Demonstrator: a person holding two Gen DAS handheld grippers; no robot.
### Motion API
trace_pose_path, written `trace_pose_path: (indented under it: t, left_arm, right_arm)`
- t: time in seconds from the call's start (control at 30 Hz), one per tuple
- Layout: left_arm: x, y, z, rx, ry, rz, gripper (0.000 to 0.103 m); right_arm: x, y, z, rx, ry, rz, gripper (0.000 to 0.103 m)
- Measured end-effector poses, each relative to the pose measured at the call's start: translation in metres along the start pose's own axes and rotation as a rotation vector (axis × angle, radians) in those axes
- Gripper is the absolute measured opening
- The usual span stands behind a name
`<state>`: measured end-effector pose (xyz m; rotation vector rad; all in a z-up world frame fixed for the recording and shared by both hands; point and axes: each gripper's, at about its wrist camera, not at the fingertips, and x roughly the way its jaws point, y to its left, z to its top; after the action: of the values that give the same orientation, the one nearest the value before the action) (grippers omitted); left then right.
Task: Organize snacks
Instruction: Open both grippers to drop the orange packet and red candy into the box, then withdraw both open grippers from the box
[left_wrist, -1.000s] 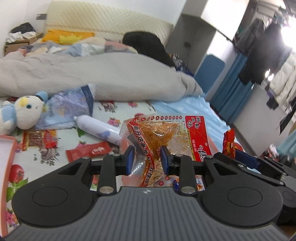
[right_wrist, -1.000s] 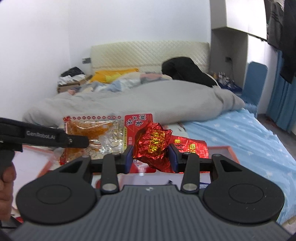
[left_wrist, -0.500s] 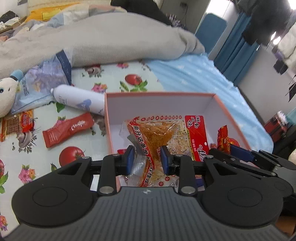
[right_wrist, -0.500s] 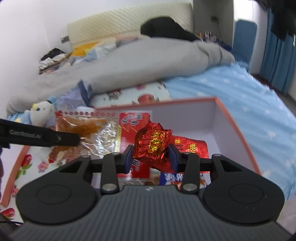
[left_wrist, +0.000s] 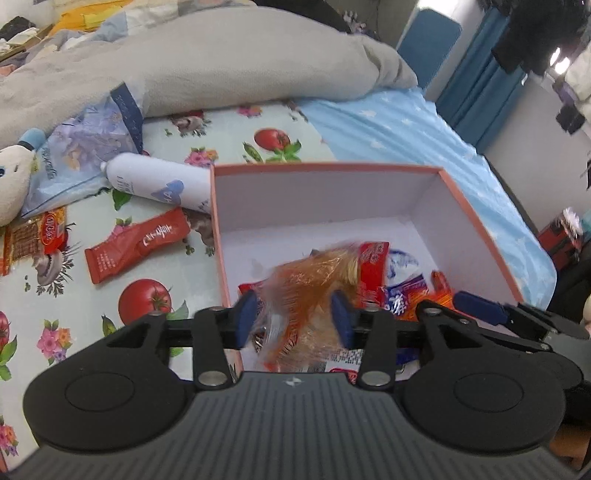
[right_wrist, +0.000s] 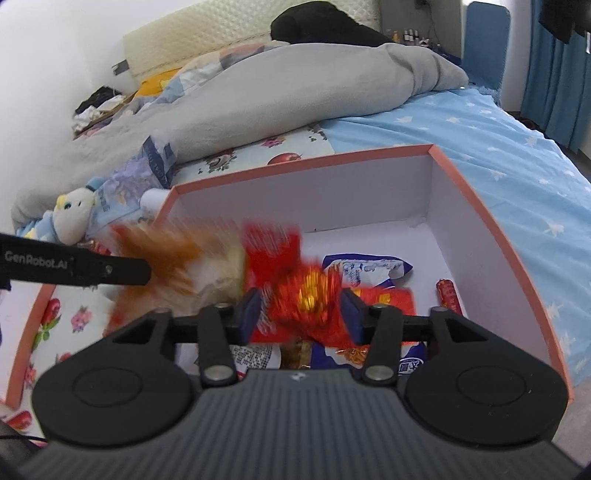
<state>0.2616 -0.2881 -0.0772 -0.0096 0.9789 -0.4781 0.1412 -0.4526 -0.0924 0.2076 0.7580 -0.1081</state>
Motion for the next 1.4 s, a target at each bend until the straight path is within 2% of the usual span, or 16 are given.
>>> trace_pose_path:
  t: [0.1, 0.3, 0.73, 1.13, 1.27, 1.4]
  left_arm:
    - [-0.018, -0.003, 0.004, 0.014, -0.046, 0.001, 0.060]
    - [-0.062, -0.006, 0.007, 0.036, -0.126, -0.023, 0.060]
    - [-0.164, 0.008, -0.014, 0.047, -0.281, -0.054, 0.060]
    - [-0.235, 0.045, -0.058, 0.033, -0.355, -0.039, 0.060]
    - [-0.256, 0.062, -0.076, 0.013, -0.377, -0.034, 0.060]
    - [-0.272, 0.081, -0.096, -0.002, -0.380, -0.024, 0.060]
  right_arm:
    - [-0.011, 0.001, 0.003, 0.011, -0.023, -0.010, 0.053]
    - [-0.044, 0.012, 0.010, 0.014, -0.095, -0.008, 0.054]
    - [-0.117, 0.063, 0.018, -0.053, -0.250, 0.008, 0.053]
    - [-0.153, 0.114, -0.005, -0.081, -0.295, 0.081, 0.054]
    - [-0.161, 0.133, -0.018, -0.102, -0.304, 0.066, 0.054]
    - [-0.170, 0.148, -0.030, -0.104, -0.307, 0.090, 0.053]
